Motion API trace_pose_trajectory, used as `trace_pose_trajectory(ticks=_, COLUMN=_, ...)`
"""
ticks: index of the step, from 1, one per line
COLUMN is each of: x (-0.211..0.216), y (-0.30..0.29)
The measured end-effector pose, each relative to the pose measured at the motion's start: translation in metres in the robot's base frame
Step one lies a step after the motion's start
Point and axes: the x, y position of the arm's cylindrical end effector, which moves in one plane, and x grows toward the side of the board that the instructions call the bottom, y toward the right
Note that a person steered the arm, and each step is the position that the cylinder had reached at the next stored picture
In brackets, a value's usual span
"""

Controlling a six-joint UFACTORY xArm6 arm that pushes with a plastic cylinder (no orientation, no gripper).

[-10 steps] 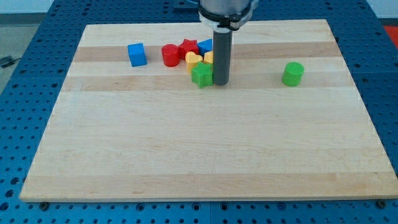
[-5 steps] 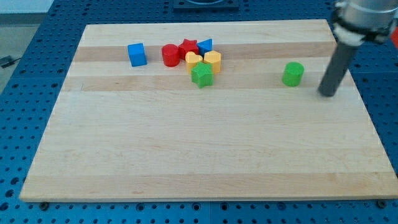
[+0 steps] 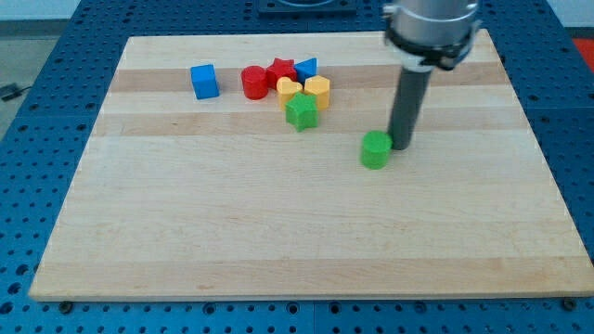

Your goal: Move the green circle to the left of the green star

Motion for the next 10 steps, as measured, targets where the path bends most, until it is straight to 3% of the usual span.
trace_pose_trajectory(ticks=3, x=0.098, y=-0.056)
trace_pose_trajectory(ticks=6, x=0.077, y=-0.068)
trace_pose_trajectory(ticks=9, x=-0.021, y=-0.069)
trace_pose_trajectory(ticks=10, x=-0.036, y=-0.071)
